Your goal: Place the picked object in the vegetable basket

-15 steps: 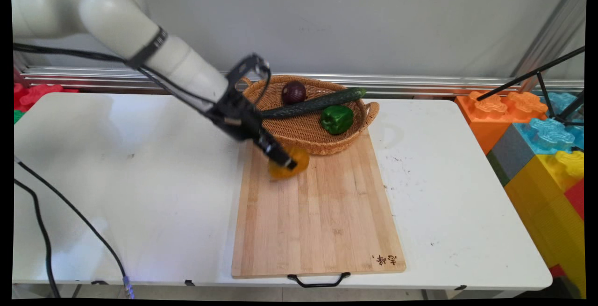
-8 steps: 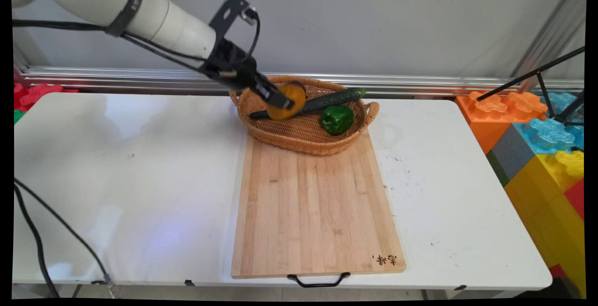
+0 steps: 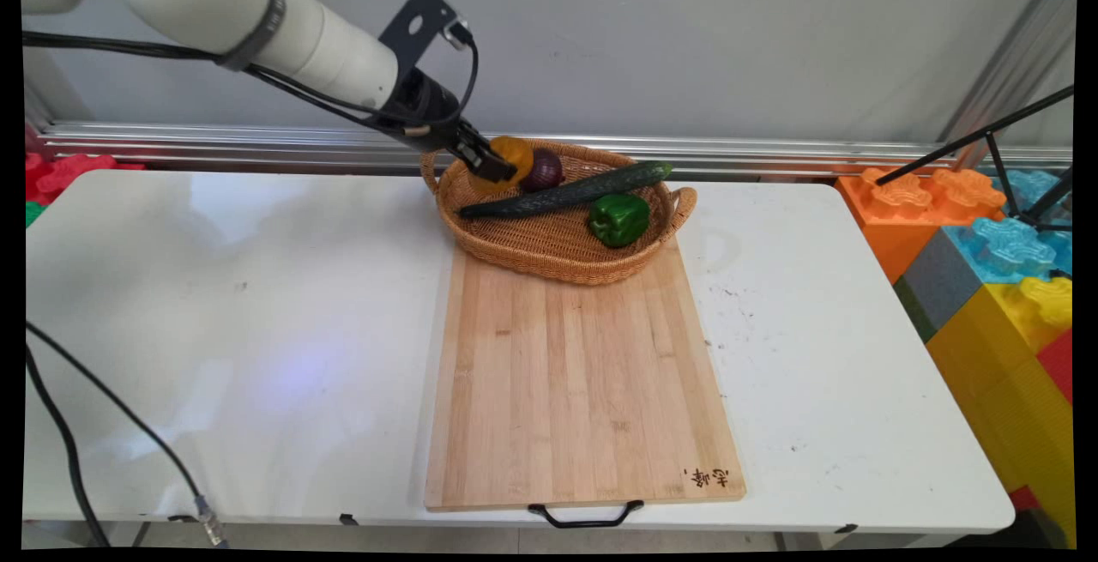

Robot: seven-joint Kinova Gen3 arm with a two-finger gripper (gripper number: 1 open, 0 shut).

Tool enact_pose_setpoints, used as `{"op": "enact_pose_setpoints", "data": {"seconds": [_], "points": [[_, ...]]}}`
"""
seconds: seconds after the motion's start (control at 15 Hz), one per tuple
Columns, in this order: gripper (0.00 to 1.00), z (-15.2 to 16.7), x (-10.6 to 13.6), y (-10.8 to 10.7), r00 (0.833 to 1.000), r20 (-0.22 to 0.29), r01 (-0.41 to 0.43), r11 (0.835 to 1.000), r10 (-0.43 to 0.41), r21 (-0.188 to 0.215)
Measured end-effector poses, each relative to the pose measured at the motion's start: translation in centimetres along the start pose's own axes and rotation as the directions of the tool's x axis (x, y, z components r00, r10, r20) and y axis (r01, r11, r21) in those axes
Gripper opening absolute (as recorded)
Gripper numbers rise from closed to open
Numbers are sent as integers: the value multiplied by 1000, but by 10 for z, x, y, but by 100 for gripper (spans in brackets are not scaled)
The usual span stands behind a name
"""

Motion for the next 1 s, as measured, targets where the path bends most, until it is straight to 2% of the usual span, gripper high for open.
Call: {"op": "enact_pose_setpoints", "data": {"seconds": [0.2, 0.4, 0.73, 0.8, 1.0], "points": [[0, 27, -12, -6, 998, 61, -4, 1000, 3, 15], [0, 43, -20, -9, 995, 96, -5, 1000, 3, 18], [0, 65, -20, -9, 994, 108, -7, 1000, 6, 13], [100, 67, -20, -8, 994, 108, -8, 1000, 6, 11], [100, 71, -13, -3, 995, 103, -8, 1000, 8, 0]]}}
